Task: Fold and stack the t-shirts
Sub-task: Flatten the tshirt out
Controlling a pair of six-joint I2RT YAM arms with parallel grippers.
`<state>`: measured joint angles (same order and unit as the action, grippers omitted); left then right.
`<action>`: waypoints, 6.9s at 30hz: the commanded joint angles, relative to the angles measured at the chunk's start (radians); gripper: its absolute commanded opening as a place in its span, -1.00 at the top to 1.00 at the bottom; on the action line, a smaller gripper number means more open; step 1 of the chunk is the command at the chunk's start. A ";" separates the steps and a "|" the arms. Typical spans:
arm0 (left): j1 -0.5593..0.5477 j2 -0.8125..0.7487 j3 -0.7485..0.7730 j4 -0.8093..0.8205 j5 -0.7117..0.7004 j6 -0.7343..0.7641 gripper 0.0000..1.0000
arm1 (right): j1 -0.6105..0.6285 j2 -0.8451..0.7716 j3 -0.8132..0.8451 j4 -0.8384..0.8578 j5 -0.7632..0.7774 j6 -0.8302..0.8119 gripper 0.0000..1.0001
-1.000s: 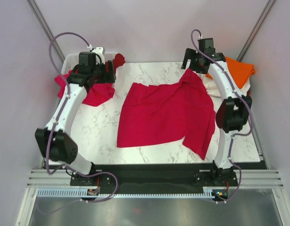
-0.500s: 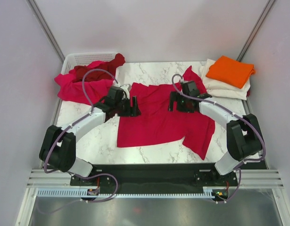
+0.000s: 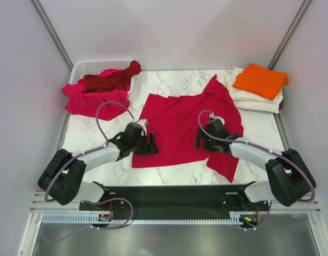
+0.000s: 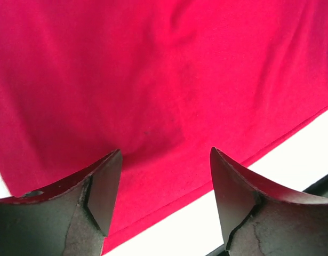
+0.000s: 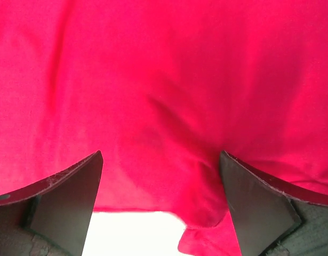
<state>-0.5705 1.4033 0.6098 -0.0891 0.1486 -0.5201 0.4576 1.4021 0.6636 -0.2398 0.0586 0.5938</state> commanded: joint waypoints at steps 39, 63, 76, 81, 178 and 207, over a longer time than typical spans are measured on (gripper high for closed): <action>0.216 0.486 0.789 -0.172 -0.075 0.111 -0.67 | -0.164 0.205 0.551 -0.224 0.000 -0.037 -0.96; 0.419 0.694 0.972 -0.293 -0.130 0.190 -0.66 | -0.323 0.346 0.571 -0.060 -0.203 0.009 -0.96; 0.317 0.409 0.930 -0.426 0.016 0.246 -0.76 | -0.335 0.609 0.815 0.122 -0.267 0.132 -0.82; 0.261 0.300 0.875 -0.402 -0.035 0.285 -0.76 | -0.320 0.690 0.939 0.074 -0.198 0.112 -0.66; 0.242 0.206 0.748 -0.297 -0.020 0.299 -0.77 | -0.143 0.724 1.125 -0.240 0.250 -0.114 -0.29; 0.242 0.201 0.746 -0.299 -0.026 0.308 -0.77 | -0.135 0.896 1.199 -0.222 0.208 -0.080 0.64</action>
<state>-0.3313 1.6390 1.3540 -0.4164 0.1329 -0.2577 0.3180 2.2890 1.8149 -0.4793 0.2569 0.5049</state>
